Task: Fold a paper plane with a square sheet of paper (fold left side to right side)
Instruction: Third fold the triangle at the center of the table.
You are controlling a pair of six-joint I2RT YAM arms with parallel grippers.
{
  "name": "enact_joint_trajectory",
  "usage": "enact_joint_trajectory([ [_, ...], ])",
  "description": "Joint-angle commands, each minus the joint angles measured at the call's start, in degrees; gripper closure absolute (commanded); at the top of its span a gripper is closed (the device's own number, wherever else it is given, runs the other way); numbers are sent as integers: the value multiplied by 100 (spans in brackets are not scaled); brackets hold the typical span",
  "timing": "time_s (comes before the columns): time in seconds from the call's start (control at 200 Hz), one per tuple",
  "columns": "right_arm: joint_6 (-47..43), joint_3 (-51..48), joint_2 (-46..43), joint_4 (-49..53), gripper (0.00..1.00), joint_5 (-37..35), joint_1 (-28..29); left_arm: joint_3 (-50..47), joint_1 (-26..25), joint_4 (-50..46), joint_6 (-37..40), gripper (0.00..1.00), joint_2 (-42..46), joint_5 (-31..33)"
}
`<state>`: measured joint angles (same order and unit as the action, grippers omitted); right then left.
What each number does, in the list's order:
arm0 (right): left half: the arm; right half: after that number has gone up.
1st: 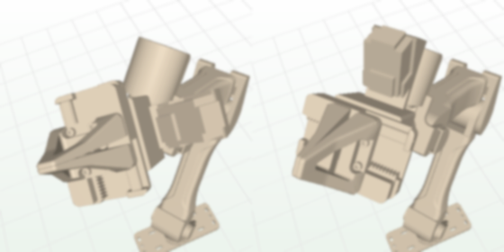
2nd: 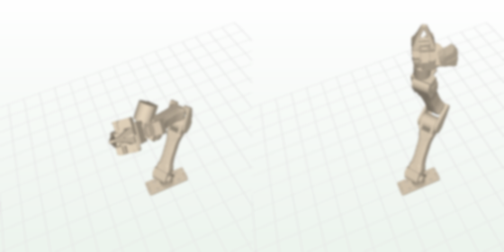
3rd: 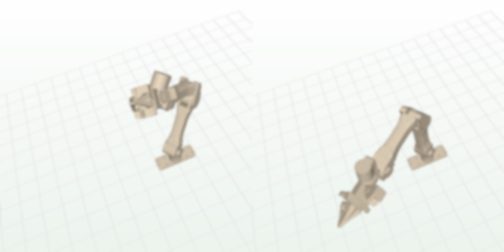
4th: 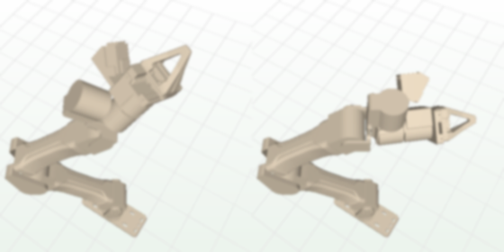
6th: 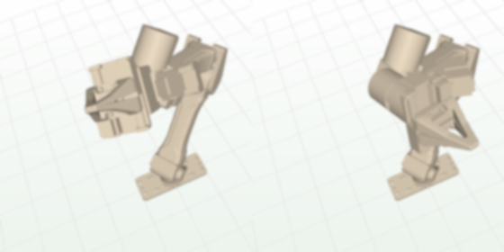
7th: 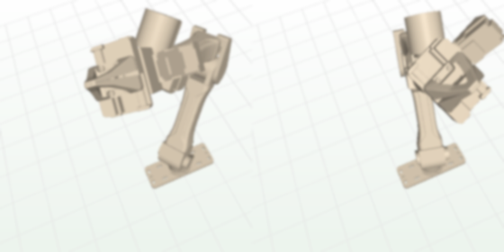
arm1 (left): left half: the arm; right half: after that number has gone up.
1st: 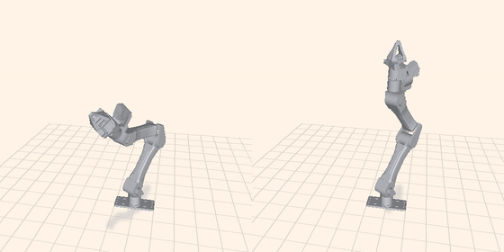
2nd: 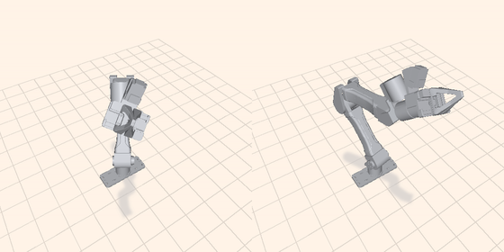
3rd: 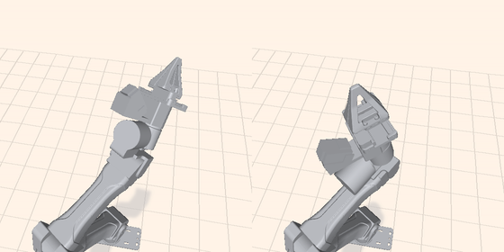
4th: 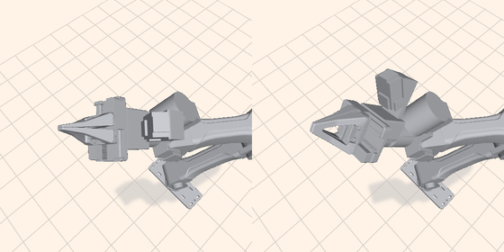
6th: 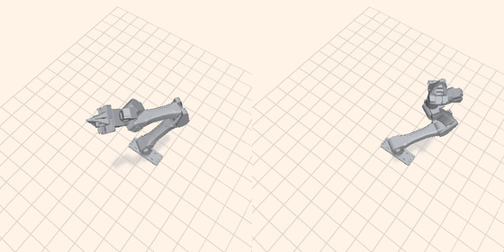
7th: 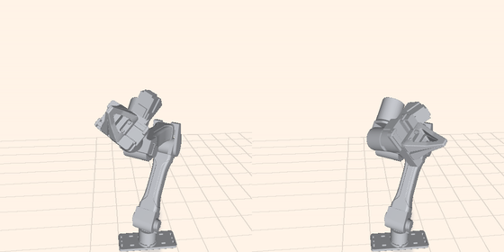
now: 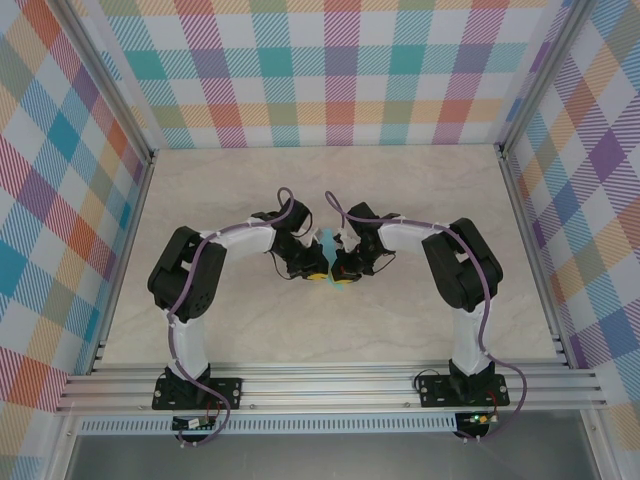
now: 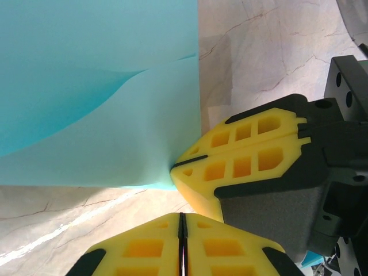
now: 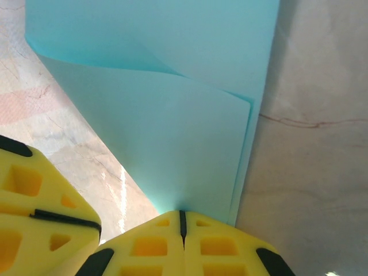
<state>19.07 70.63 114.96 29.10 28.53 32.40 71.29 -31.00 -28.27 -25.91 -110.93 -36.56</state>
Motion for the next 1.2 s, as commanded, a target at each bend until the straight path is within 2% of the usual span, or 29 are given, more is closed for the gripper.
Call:
enact_joint_trajectory([
  [0.0,-10,-207,220,430,100,-762,29,70,-20,5,5,92,-136,26],
  [0.41,-31,-206,237,469,100,-801,31,226,40,177,-104,94,-500,178],
  [0.795,-149,-170,237,664,100,-1041,29,-110,336,-95,-10,95,-516,800],
  [1.2,-247,-189,255,772,100,-1232,29,-58,809,-359,321,95,-538,1044],
])
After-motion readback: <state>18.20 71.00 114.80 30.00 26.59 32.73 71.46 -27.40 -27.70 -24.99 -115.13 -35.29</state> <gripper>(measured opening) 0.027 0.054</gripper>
